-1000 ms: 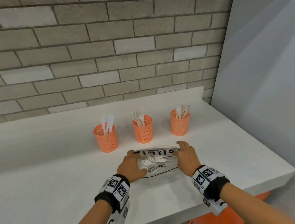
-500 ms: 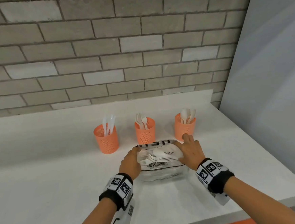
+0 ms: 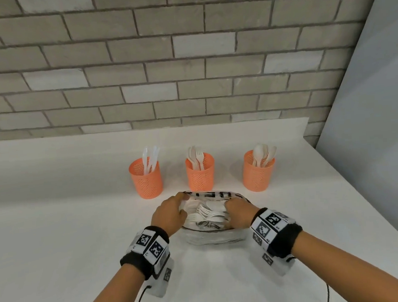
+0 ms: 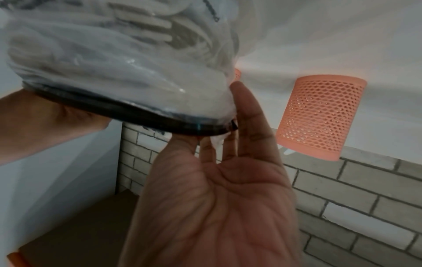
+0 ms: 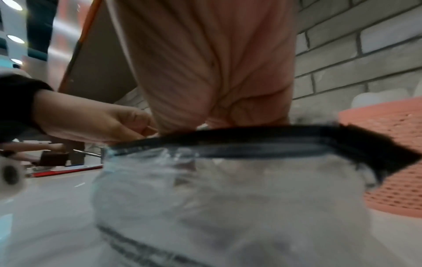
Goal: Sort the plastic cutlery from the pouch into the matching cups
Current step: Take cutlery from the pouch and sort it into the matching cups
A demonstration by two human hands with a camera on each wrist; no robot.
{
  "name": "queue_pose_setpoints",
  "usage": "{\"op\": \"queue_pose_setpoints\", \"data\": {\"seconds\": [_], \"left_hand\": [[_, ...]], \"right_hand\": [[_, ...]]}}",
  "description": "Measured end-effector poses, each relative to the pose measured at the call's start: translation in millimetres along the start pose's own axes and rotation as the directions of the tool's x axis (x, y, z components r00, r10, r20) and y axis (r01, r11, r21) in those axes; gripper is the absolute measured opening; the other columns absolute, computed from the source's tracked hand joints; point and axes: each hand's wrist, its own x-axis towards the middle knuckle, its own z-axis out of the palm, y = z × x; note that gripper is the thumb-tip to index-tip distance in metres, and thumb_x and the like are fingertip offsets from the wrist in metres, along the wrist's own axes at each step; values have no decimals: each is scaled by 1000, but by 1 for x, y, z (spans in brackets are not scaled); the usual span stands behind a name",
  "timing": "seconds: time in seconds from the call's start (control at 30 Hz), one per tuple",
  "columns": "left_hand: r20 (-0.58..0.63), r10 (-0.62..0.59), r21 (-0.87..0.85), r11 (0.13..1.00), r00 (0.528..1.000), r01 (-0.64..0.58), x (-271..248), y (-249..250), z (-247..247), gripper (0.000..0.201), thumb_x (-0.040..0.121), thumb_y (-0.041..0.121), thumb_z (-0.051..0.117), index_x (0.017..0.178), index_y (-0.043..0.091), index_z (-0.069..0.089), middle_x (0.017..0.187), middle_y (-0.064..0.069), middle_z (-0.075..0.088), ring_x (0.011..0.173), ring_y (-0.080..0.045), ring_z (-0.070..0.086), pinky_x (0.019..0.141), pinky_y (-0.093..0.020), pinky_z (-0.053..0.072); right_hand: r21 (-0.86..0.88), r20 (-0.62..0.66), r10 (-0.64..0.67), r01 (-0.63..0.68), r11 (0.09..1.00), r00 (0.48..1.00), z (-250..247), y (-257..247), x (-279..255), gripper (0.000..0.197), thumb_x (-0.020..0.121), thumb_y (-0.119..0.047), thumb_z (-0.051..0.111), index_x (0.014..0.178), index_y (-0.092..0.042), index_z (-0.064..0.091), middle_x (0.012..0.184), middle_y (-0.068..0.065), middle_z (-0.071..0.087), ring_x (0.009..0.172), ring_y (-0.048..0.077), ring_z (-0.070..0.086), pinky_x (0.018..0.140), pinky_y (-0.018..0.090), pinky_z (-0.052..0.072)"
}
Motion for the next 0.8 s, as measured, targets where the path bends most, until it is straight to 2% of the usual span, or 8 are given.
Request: {"op": "queue_pose_setpoints", "data": {"seconds": [0.1,0.2,0.33,0.47,0.6,0.8], "left_hand": [[54,28,27,999,998,-30,0,0,-2,45,87,8,48,130,21,46,126,-7,58,105,-29,58,87,-33,46],[79,35,22,999,996,-37,1,-1,-5,46,86,6,49,130,19,46,122,-10,59,100,-32,59,83,-30,43],[84,43,-26,999,996,-41,5,-7,-10,46,84,6,51,129,18,47,125,-9,58,99,-30,58,82,-28,41],[93,29,-31,999,995,-26,5,-14,-13,46,85,7,50,129,20,47,123,-10,57,101,-29,57,83,-28,40],[106,46,-43,998,993,-42,0,-18,-12,45,85,7,51,128,20,48,122,-8,59,80,-19,48,76,-24,38],[102,61,-96,994,993,-51,-5,-23,-12,44,85,6,49,126,20,50,115,-9,61,73,-18,47,71,-23,38]], "right_hand": [[47,62,42,-45,998,997,-1,4,11,50,87,-33,63,122,0,50,126,17,55,114,30,53,90,31,43],[99,52,23,-28,995,998,-3,2,16,57,83,-35,67,125,-1,47,127,16,54,115,30,52,86,28,40],[230,-7,-18,19,973,1000,5,-2,23,66,77,-31,72,131,-12,40,132,10,51,118,26,50,97,32,41],[271,-15,-64,66,960,998,7,-9,26,57,78,-30,72,126,-10,49,126,9,58,116,27,54,96,31,44],[271,-14,-54,56,961,998,10,-10,26,56,76,-30,74,125,-11,54,126,9,61,114,25,55,96,30,44],[315,-33,-46,54,948,998,13,-8,27,54,73,-31,77,119,-11,59,120,8,64,112,25,58,97,35,46]]}}
